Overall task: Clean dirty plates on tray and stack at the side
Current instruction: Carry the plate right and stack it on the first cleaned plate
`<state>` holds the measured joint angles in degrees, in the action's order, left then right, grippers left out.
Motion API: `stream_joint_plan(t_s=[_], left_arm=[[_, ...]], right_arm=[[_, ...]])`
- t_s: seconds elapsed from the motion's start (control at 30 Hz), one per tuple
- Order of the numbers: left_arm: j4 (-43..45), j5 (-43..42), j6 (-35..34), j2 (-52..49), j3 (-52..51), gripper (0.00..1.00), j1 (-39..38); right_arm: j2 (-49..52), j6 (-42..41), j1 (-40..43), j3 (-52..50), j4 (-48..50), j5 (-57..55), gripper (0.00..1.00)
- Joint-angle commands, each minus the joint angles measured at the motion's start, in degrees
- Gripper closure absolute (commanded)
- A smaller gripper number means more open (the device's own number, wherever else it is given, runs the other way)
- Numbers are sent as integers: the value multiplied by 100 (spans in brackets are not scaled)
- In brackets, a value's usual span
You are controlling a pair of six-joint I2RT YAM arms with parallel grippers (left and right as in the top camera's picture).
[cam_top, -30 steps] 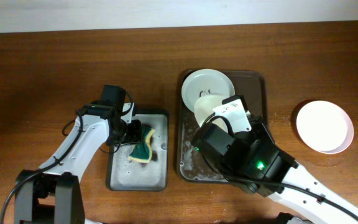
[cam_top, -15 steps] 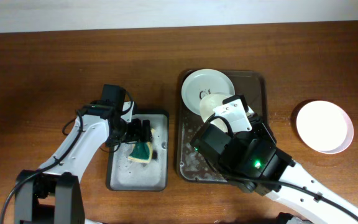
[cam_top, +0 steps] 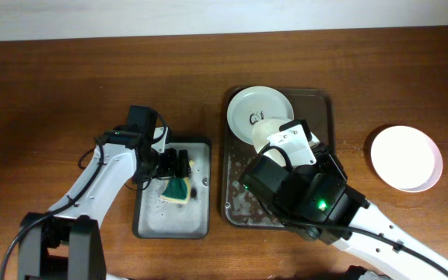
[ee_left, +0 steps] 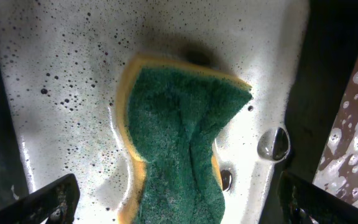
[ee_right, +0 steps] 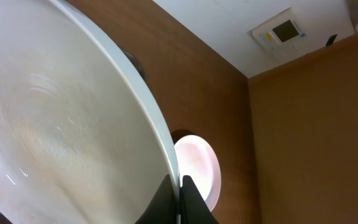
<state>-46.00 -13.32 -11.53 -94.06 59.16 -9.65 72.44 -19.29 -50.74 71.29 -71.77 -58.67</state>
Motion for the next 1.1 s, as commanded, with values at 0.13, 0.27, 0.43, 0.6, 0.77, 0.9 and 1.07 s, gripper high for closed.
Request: stream_joint_plan(t_s=[0.13, 0.27, 0.43, 0.6, 0.77, 0.9, 1.07], left_arm=[[11, -83, 50, 129, -42, 0, -9], [11, -83, 50, 129, -42, 0, -9], [11, -83, 50, 129, -42, 0, -9], [11, -83, 50, 129, -39, 0, -9], [11, -83, 50, 129, -39, 0, -9], [11, -85, 50, 129, -42, 0, -9], [11, -85, 50, 129, -39, 0, -9]], right_arm=[[-7, -247, -24, 131, 4, -199, 96], [-4, -223, 138, 127, 330, -125, 96], [20, -79, 249, 142, 308, 361, 96], [28, -704, 326, 138, -11, 472, 96], [13, -2079, 1139, 138, -199, 1215, 96], [15, -603, 3348, 138, 551, 3722, 96], [131, 455, 6738, 138, 970, 6100, 96]])
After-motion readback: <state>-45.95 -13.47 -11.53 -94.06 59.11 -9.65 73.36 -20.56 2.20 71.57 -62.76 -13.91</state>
